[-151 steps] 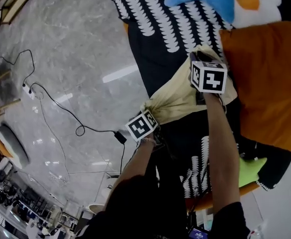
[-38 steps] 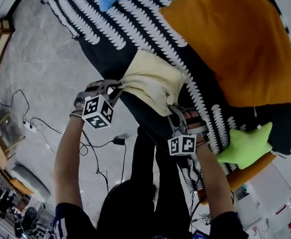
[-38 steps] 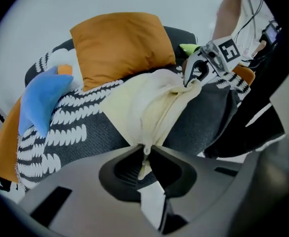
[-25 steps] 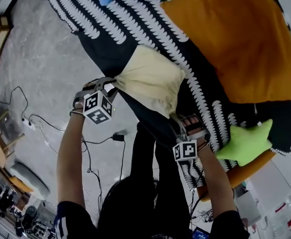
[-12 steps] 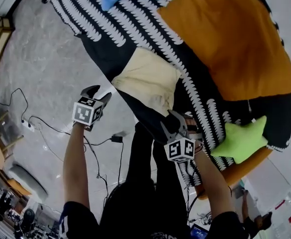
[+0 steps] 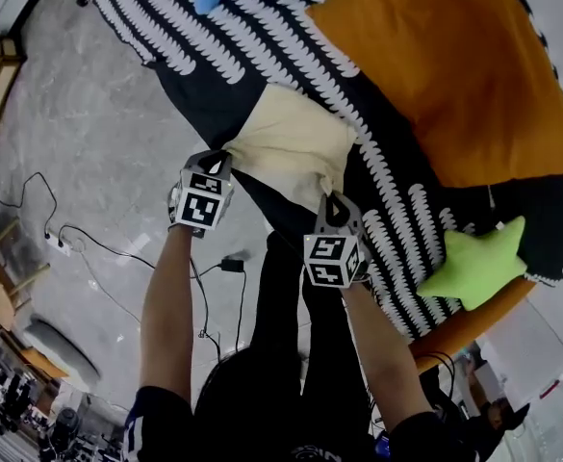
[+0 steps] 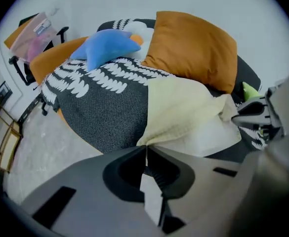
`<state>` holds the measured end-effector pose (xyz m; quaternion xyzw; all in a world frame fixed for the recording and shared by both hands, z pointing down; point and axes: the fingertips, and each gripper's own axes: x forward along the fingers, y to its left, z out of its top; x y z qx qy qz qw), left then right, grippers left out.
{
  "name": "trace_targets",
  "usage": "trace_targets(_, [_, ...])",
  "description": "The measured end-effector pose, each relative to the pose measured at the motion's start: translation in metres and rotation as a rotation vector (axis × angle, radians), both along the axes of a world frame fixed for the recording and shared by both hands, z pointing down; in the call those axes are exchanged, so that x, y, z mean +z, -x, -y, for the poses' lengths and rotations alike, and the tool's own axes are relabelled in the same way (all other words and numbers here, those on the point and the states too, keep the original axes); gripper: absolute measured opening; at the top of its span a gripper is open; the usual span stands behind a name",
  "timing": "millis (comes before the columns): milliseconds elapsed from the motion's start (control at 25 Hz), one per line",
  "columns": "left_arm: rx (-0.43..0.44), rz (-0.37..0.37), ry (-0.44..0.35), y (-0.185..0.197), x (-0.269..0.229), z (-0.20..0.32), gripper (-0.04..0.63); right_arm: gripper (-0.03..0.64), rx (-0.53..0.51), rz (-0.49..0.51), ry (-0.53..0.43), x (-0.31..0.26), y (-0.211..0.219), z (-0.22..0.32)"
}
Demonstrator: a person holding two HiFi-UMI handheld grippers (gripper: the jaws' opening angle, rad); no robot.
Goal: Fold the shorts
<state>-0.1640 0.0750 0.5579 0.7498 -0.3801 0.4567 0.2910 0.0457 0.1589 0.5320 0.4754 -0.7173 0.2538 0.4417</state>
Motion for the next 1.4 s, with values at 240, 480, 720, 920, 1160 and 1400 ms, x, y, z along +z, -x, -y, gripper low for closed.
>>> trace_targets(240, [0.017, 0.004, -0.024, 0.01, -0.001, -0.005, 0.011, 0.015, 0.057, -0.099, -0.023, 0.003, -0.027, -0.042])
trace_targets(480, [0.053, 0.059, -0.033, 0.02, 0.027, -0.011, 0.012, 0.02, -0.08, -0.158, 0.081, 0.05, -0.01, -0.061])
trace_targets(720, [-0.016, 0.087, 0.137, 0.034, 0.02, -0.038, 0.165, 0.216, 0.049, 0.047, 0.228, 0.032, -0.022, -0.074])
trace_targets(920, [-0.182, -0.096, 0.116, 0.031, -0.041, -0.046, 0.195, 0.284, 0.23, 0.182, 0.228, -0.019, -0.048, -0.079])
trace_targets(1160, [-0.193, -0.279, -0.092, -0.024, -0.152, -0.04, 0.193, 0.291, 0.222, 0.284, 0.082, -0.112, -0.05, -0.061])
trace_targets(1400, [-0.107, -0.38, -0.24, -0.088, -0.259, -0.062, 0.19, 0.232, 0.209, 0.322, -0.118, -0.217, -0.054, -0.044])
